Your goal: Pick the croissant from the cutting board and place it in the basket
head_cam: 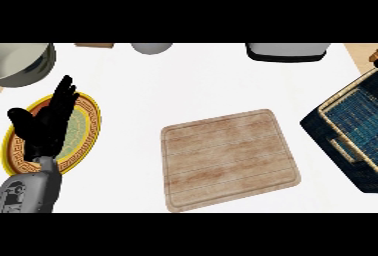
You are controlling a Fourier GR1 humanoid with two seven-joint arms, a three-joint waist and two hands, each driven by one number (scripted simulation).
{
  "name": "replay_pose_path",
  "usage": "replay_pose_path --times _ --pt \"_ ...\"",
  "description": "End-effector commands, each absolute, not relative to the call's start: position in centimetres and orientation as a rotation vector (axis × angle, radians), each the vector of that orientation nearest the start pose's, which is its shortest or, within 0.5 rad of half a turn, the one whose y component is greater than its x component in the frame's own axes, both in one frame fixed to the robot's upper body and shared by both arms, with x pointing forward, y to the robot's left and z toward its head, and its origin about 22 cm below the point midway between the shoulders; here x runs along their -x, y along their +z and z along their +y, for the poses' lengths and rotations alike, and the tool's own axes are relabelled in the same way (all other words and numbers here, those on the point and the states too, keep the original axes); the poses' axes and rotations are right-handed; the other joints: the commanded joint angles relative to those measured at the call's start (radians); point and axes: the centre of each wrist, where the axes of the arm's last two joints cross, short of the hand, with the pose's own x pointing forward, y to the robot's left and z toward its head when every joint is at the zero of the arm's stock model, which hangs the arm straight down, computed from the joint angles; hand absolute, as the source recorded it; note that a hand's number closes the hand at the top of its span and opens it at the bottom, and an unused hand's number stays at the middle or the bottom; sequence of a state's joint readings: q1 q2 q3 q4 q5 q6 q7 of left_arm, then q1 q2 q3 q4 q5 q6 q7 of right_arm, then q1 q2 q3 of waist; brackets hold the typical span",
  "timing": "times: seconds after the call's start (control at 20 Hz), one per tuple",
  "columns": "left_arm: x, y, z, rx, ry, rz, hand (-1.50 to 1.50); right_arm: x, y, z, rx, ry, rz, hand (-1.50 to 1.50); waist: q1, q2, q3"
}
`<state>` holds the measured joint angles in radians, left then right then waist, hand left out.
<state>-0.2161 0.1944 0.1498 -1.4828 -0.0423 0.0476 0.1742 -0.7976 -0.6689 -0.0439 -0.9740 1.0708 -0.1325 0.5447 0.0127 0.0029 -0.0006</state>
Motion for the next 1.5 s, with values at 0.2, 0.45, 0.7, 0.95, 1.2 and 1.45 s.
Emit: replay_pose_path --times 0.2,0.45,0.7,0.95,1.2,1.45 --pt "-27.9 4.3 28.9 -0.288 -0.030 -1.521 0.00 -40.1 21.6 -36.9 1.672 0.569 -0.894 1.50 -0.006 -0.004 0.000" --pt "-29.8 4.2 28.5 -0.300 -0.027 -1.523 0.00 -40.9 19.0 -38.0 1.540 0.606 -0.766 1.50 -0.005 0.000 0.001" --pt "-30.5 6.1 29.1 -0.288 -0.032 -1.514 0.00 -40.9 16.3 -38.6 1.534 0.609 -0.758 1.50 -0.002 0.000 0.001" --pt "-28.9 5.5 29.1 -0.272 -0.045 -1.519 0.00 -40.4 17.2 -39.2 1.553 0.622 -0.763 1.50 -0.007 -0.002 0.001" --pt "-29.6 5.2 28.2 -0.274 -0.048 -1.517 0.00 -40.5 14.7 -40.6 1.566 0.632 -0.723 1.50 0.002 0.003 0.001" --pt "-27.2 6.0 29.2 -0.291 -0.042 -1.517 0.00 -39.8 16.1 -41.4 1.572 0.674 -0.678 1.50 -0.005 -0.004 0.001"
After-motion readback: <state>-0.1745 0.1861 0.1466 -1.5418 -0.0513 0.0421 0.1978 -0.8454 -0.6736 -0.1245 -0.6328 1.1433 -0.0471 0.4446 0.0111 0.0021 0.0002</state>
